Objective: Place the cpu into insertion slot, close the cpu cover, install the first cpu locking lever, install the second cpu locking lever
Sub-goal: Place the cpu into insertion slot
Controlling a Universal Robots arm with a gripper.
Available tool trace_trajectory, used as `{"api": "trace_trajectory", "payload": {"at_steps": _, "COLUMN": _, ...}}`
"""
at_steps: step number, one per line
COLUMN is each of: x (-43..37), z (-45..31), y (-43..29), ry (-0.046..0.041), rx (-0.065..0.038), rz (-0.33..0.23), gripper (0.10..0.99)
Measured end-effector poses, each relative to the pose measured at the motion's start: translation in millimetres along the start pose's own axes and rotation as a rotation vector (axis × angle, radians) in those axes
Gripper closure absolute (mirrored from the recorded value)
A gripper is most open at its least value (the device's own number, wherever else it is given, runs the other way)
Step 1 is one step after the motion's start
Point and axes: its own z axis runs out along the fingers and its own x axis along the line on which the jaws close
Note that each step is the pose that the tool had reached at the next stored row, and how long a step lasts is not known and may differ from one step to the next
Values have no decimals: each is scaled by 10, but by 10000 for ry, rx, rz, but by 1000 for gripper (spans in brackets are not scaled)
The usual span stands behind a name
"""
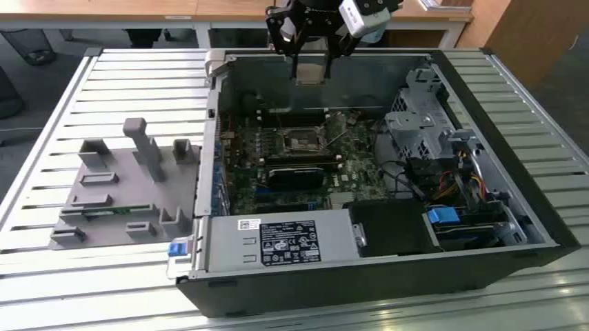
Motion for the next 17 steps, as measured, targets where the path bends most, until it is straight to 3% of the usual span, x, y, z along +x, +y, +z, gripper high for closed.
{"api": "trace_trajectory", "payload": {"at_steps": 8, "x": -1, "z": 0, "y": 0, "ry": -10, "rx": -2, "rz": 117, "gripper": 549}}
{"api": "trace_trajectory", "payload": {"at_steps": 17, "x": 0, "z": 2, "y": 0, "ry": -114, "rx": 19, "rz": 1261, "gripper": 549}}
